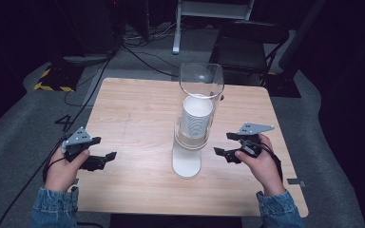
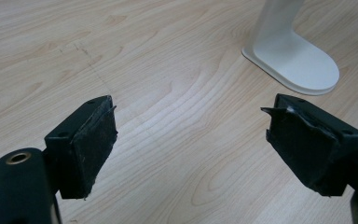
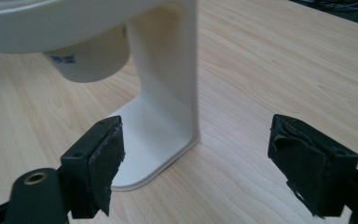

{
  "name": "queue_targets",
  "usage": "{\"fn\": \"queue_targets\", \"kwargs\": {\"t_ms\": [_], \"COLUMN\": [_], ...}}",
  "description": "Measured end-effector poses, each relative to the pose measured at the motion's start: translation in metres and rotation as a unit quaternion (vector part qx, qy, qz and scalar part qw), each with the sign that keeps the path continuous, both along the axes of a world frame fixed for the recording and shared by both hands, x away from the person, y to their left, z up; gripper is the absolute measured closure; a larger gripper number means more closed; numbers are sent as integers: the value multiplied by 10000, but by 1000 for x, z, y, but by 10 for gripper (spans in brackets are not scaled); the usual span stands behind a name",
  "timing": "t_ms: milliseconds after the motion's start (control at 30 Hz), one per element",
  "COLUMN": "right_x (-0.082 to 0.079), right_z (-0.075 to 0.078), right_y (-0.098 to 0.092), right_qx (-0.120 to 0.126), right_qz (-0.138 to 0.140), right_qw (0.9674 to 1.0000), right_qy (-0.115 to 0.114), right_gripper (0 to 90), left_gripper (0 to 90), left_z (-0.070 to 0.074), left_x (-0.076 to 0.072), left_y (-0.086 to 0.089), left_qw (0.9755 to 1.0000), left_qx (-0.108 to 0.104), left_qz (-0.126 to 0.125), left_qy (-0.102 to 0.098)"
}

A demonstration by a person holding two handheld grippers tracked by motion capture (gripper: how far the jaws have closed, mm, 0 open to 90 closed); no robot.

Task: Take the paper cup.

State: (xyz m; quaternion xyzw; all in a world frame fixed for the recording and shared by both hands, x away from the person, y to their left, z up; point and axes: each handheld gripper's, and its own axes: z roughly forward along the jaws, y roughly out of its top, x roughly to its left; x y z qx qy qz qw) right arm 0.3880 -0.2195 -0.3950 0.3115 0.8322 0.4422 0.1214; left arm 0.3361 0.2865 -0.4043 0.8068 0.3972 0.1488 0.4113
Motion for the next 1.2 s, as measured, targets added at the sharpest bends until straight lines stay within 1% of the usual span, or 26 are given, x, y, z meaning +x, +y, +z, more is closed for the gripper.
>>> {"fn": "queue_targets", "kwargs": {"t_ms": [167, 200, 300, 367, 433, 500, 567, 633, 667, 733, 767, 800, 833, 867, 900, 967, 1033, 1067, 1133, 1200], "right_x": [-4, -5, -5, -6, -7, -7, -8, -9, -9, -10, -9, -9, -9, -9, -7, -6, -5, -5, -5, -6], "right_z": [-1, -2, -5, -7, -9, -11, -12, -14, -15, -17, -19, -21, -22, -22, -25, -26, -27, -28, -28, -27], "right_y": [16, 20, 29, 35, 41, 46, 50, 56, 58, 63, 65, 67, 69, 69, 71, 72, 72, 73, 74, 75], "right_qx": [73, 93, 224, 350, 491, 608, 666, 721, 744, 833, 890, 951, 974, 974, 1061, 1121, 1179, 1193, 1186, 1118], "right_qz": [299, 358, 497, 524, 514, 533, 567, 649, 672, 628, 571, 525, 470, 470, 403, 383, 378, 391, 467, 502], "right_qw": [9995, 9993, 9985, 9980, 9974, 9966, 9960, 9948, 9944, 9937, 9933, 9927, 9926, 9926, 9914, 9906, 9896, 9891, 9887, 9884], "right_qy": [5, 4, -27, -65, -107, -162, -204, -312, -333, -418, -477, -525, -555, -555, -646, -688, -733, -766, -787, -900], "right_gripper": [173, 171, 163, 163, 163, 163, 164, 169, 170, 183, 195, 201, 204, 204, 232, 263, 279, 294, 340, 345], "left_gripper": [156, 156, 156, 156, 156, 156, 156, 156, 156, 156, 156, 156, 156, 155, 155, 155, 155, 156, 156, 158], "left_z": [-1, -1, -1, -1, -1, -2, -2, -2, -2, -2, -2, -1, -1, -1, 0, 0, -2, -2, -3, -3], "left_x": [0, 0, 0, 1, 1, 1, 1, 1, 1, 1, 1, 1, 0, 0, 0, 0, 0, 0, 1, 1], "left_y": [0, 0, -1, -1, 0, 0, 0, -1, -2, -2, -3, -4, -4, -4, -5, -6, -7, -7, -8, -9], "left_qw": [10000, 10000, 10000, 10000, 9999, 9999, 9999, 9999, 10000, 9999, 9998, 9996, 9993, 9993, 9990, 9991, 9993, 9993, 9995, 9995], "left_qx": [4, 42, 10, 62, 84, 39, 41, 71, 39, 32, -55, -195, -285, -285, -320, -287, -192, -192, -148, -83], "left_qz": [8, -20, -25, 8, 26, 60, 46, 11, 12, -2, 41, 71, 65, 65, 76, 43, -5, -5, -46, -75], "left_qy": [11, -8, 7, -70, -100, -104, -92, -102, -68, -147, -192, -184, -219, -219, -287, -294, -313, -313, -281, -294]}}
